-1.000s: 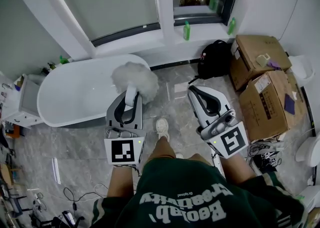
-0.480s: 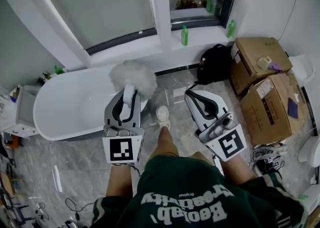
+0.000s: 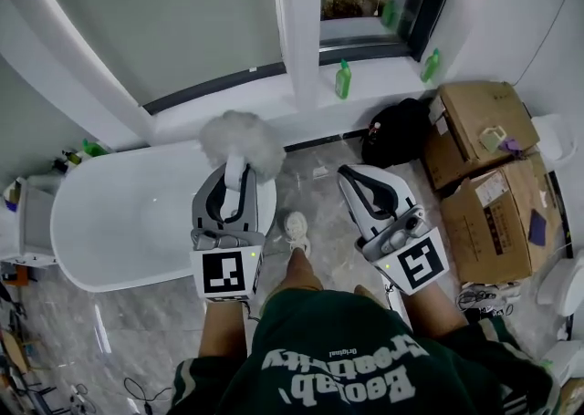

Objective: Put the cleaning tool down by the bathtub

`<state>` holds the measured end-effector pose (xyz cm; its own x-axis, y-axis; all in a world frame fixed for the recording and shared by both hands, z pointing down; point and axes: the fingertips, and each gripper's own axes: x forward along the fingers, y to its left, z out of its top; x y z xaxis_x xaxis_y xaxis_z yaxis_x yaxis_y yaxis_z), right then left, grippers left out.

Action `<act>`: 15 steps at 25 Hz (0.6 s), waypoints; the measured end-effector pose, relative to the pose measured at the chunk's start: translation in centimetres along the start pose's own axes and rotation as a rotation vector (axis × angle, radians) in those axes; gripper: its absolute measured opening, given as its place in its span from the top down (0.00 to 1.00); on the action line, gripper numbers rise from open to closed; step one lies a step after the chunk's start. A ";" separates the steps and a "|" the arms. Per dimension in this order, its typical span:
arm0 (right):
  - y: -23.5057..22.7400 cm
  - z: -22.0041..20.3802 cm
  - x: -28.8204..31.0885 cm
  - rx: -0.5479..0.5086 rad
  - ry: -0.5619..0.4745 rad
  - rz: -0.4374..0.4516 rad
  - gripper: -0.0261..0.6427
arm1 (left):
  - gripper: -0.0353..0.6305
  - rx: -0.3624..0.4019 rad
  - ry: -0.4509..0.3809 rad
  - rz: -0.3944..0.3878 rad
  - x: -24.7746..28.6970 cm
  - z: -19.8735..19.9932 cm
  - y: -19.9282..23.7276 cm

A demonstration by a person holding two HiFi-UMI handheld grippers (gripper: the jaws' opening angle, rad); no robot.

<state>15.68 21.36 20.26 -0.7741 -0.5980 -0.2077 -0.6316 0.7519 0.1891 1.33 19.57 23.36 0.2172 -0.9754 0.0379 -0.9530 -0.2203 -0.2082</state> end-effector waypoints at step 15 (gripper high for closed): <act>-12.1 -8.0 20.9 0.060 0.034 0.019 0.94 | 0.81 -0.029 0.111 0.021 21.5 -3.7 12.4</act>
<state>6.77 -2.48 21.29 -0.7875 -0.5919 -0.1716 -0.6139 0.7778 0.1348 -6.56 -4.20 25.21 0.1737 -0.9744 0.1425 -0.9632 -0.1983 -0.1815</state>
